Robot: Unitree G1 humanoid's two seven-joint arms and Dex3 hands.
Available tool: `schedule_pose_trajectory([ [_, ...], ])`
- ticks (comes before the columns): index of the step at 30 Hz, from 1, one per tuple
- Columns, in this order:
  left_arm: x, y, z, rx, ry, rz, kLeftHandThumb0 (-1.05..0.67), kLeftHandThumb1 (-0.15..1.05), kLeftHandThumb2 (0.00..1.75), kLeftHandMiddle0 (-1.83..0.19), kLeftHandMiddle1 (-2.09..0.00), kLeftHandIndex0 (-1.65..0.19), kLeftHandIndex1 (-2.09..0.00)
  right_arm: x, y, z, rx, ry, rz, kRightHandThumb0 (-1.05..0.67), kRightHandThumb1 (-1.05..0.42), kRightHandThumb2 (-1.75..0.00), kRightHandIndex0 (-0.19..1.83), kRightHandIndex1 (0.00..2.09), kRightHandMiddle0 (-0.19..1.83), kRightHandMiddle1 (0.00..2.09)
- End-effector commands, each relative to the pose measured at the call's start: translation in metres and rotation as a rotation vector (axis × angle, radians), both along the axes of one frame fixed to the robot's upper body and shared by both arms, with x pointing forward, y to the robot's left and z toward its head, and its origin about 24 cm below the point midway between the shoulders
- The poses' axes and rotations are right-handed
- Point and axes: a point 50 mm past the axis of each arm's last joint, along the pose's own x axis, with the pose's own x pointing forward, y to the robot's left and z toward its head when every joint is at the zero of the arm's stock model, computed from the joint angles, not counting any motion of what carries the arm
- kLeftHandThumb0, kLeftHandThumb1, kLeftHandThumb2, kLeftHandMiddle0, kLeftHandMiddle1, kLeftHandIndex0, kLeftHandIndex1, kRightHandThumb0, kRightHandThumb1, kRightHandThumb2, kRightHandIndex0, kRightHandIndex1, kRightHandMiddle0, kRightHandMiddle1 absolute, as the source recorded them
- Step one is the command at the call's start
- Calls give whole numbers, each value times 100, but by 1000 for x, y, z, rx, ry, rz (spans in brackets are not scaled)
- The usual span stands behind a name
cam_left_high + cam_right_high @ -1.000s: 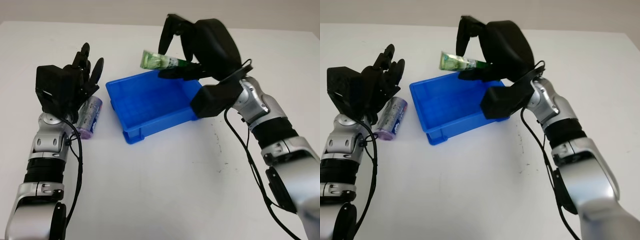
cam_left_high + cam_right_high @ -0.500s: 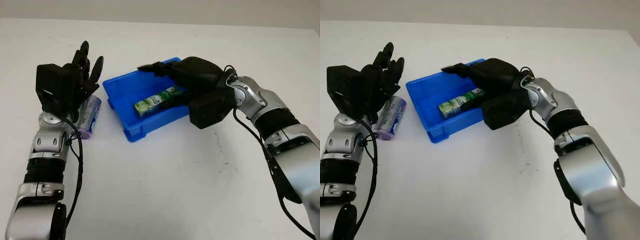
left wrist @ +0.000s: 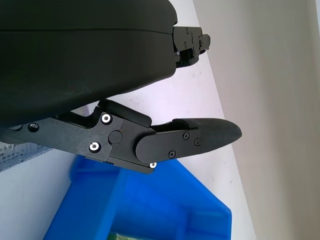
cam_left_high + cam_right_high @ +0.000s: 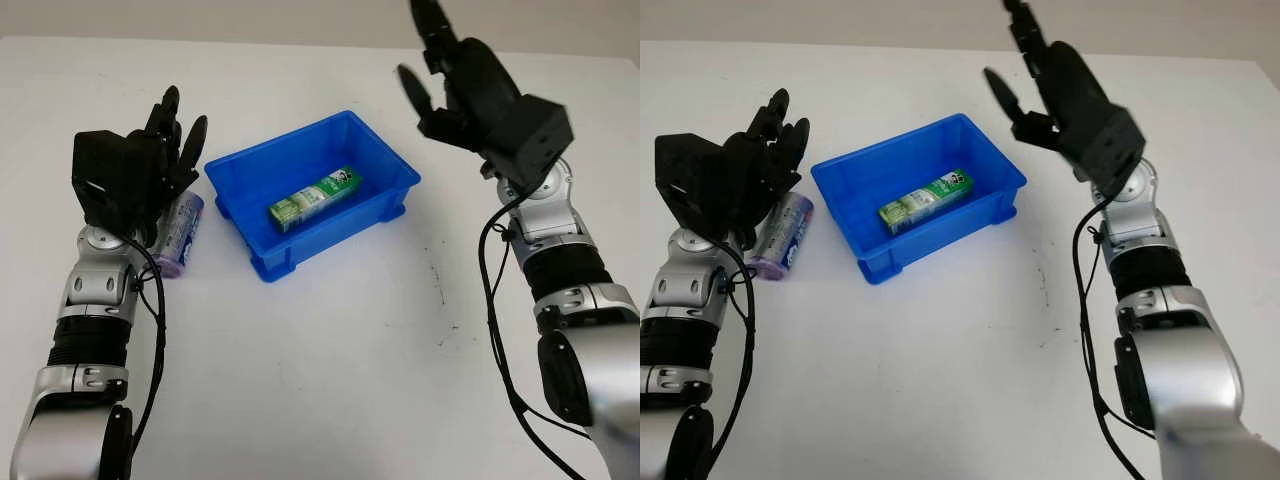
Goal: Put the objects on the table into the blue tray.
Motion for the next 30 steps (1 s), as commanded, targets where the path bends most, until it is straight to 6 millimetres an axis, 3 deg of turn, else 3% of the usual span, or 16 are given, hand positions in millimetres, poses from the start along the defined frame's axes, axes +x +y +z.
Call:
schedule_pose_trajectory([
  [1,-1,2,5,19,-15,2,-72,105,52,11,-6,9,-6,-2,-8,-5,53,36,-11,-85,-105,-75,-19,0,-19,0],
  [16,-1,7,6,34,-15,-5,-71,105,53,11,-5,9,-5,-10,-24,-60,59,333,-164,-72,-105,-82,-19,0,-19,0],
  [24,-4,11,11,56,-20,-7,-73,105,53,11,-5,10,-5,-12,-18,-70,103,375,-167,-74,-105,-80,-19,0,-19,0],
  [30,-16,30,34,108,-97,-61,-68,105,50,15,-4,13,-4,-14,-15,-72,101,366,-161,-74,-105,-80,-19,0,-19,0],
])
